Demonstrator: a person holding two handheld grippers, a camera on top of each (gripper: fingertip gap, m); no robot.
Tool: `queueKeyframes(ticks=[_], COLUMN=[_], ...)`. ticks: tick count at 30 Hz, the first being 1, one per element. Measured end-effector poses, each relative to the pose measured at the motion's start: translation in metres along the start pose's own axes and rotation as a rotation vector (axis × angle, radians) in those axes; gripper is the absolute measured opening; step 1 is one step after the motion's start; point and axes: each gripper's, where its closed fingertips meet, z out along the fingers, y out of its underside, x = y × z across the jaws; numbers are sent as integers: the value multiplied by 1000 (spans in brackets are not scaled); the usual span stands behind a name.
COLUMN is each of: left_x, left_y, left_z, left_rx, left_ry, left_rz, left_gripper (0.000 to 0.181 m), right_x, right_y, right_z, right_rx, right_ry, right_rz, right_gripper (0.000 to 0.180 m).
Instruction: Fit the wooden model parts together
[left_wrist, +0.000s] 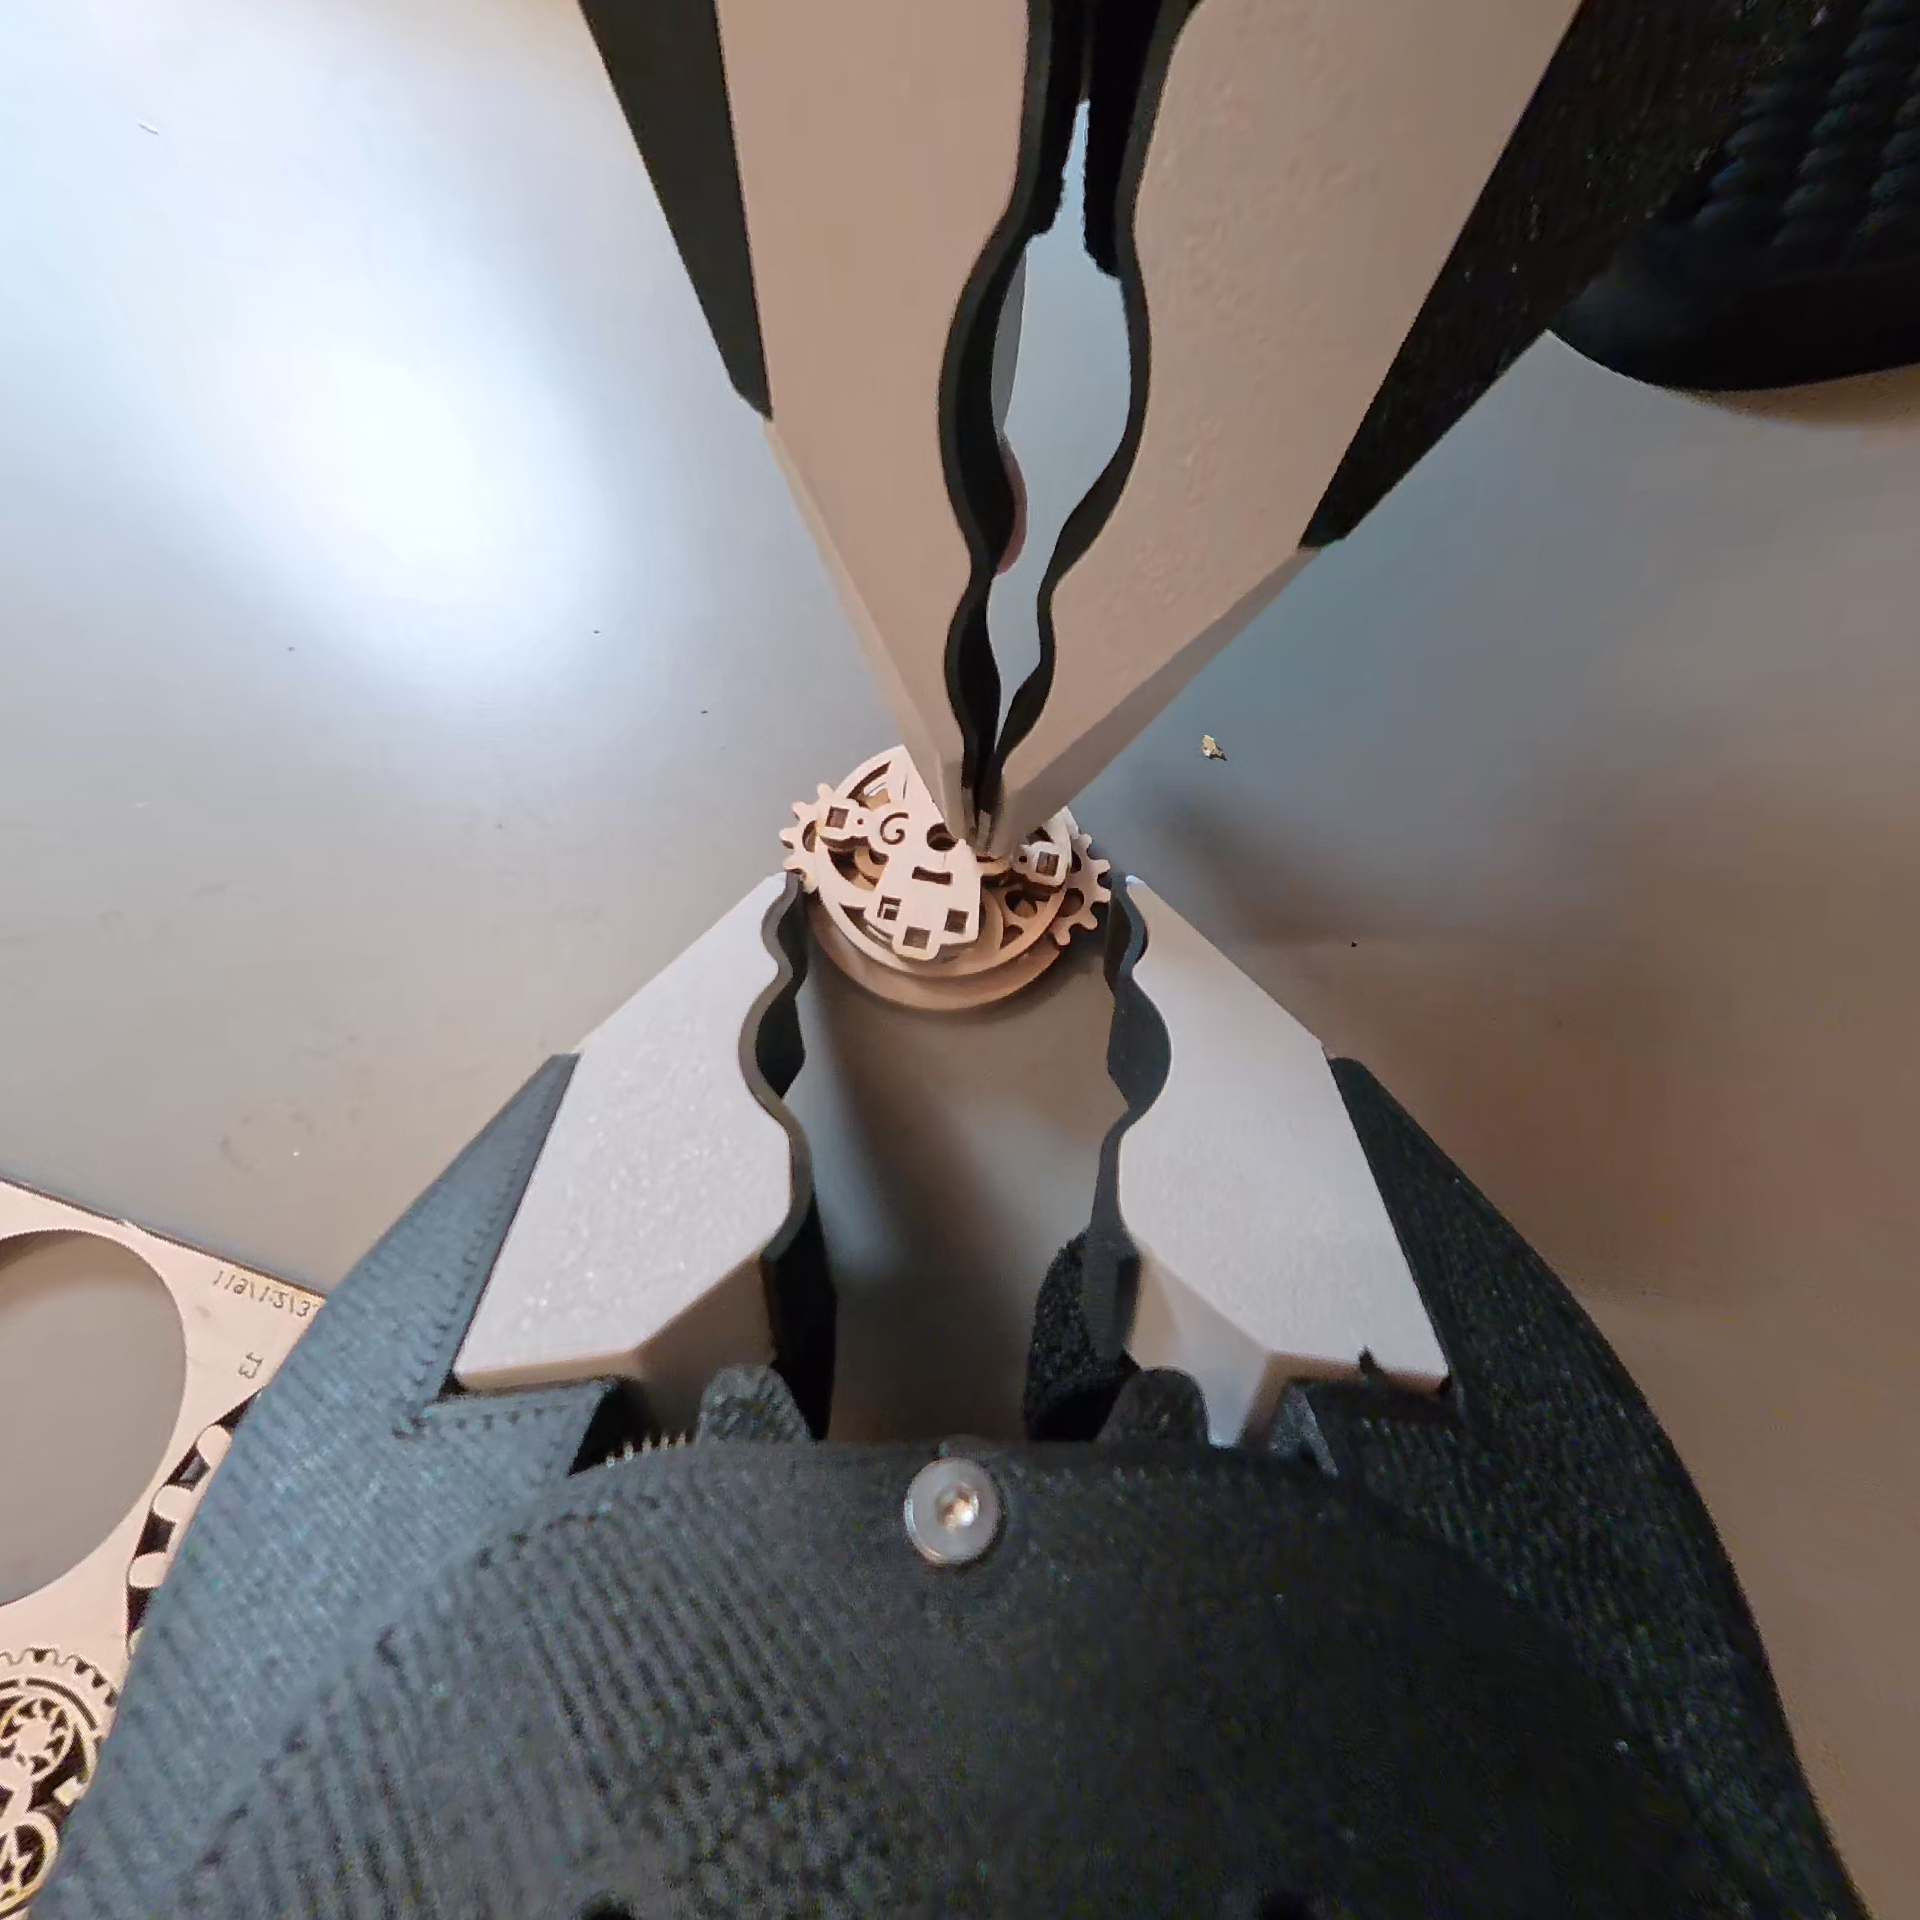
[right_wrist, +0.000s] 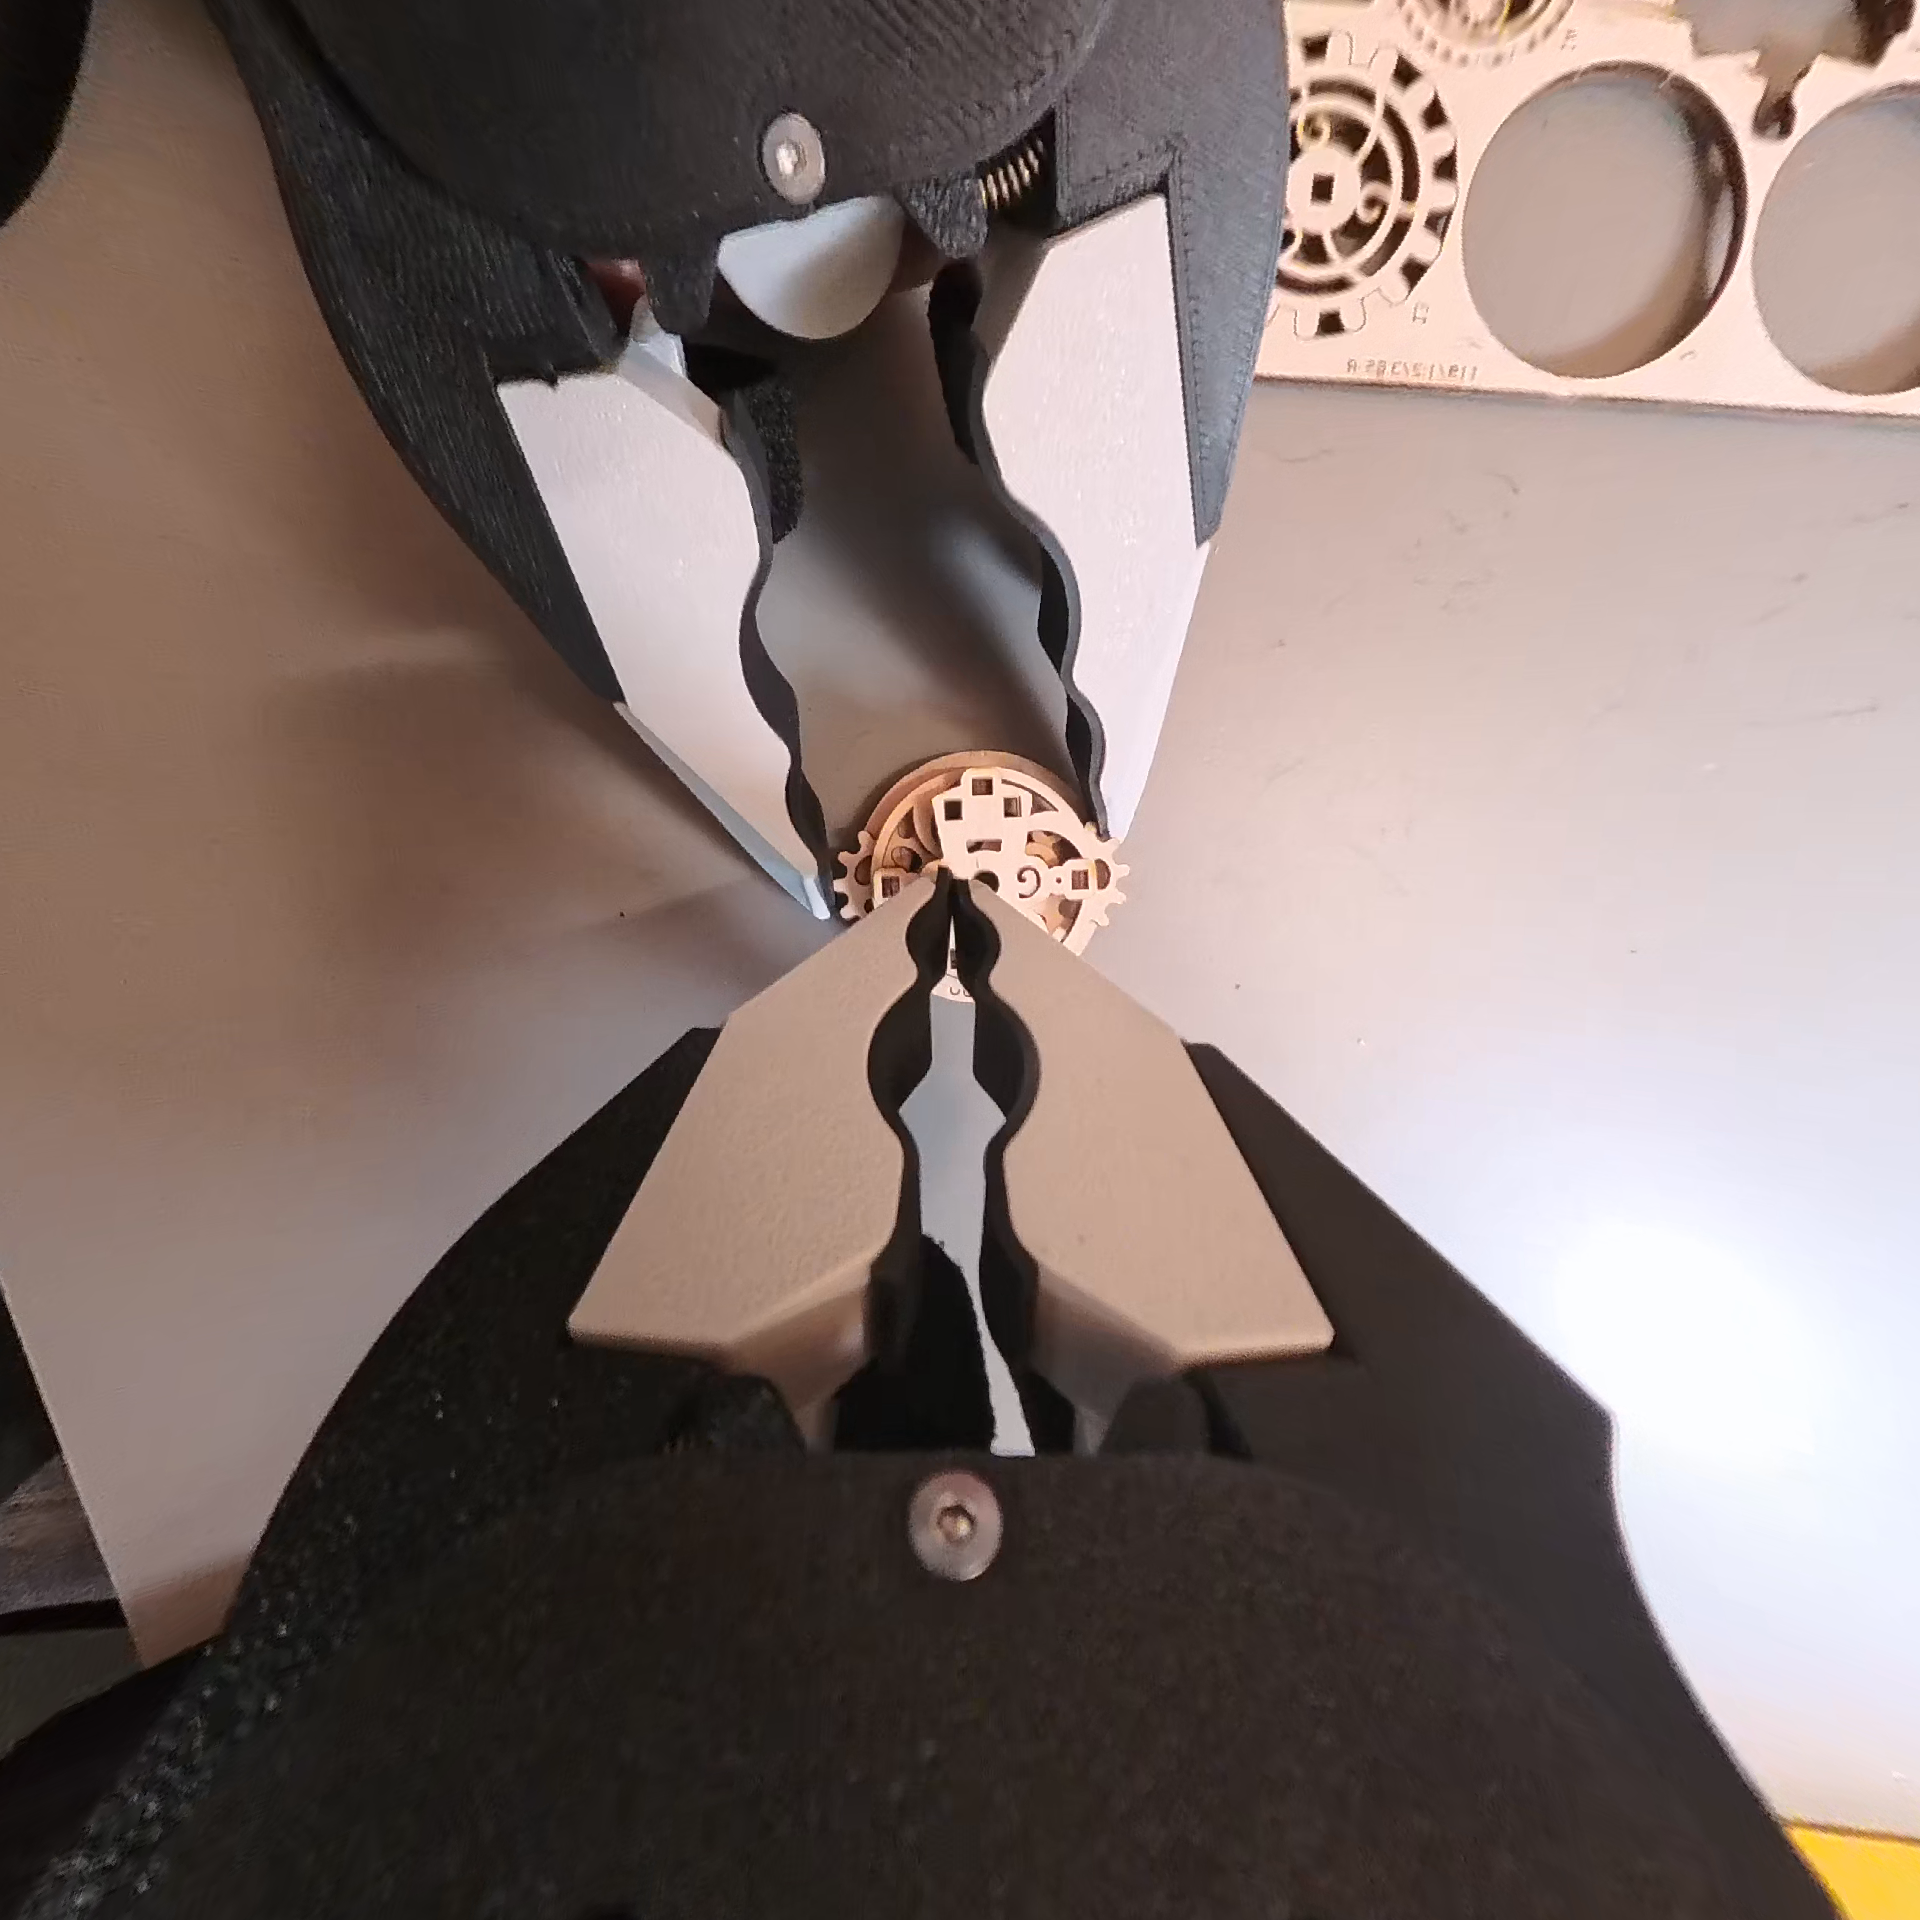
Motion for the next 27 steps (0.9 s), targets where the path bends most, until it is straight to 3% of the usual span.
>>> queueKeyframes(ticks=[27], left_x=[0], left_y=[1], left_z=[0], left_rx=[0], left_ry=[-3], left_rz=[-8], left_gripper=[57], right_x=[1], right_y=[0], right_z=[0], right_rx=[-59], right_ry=[-20], right_rz=[-28], right_gripper=[0])
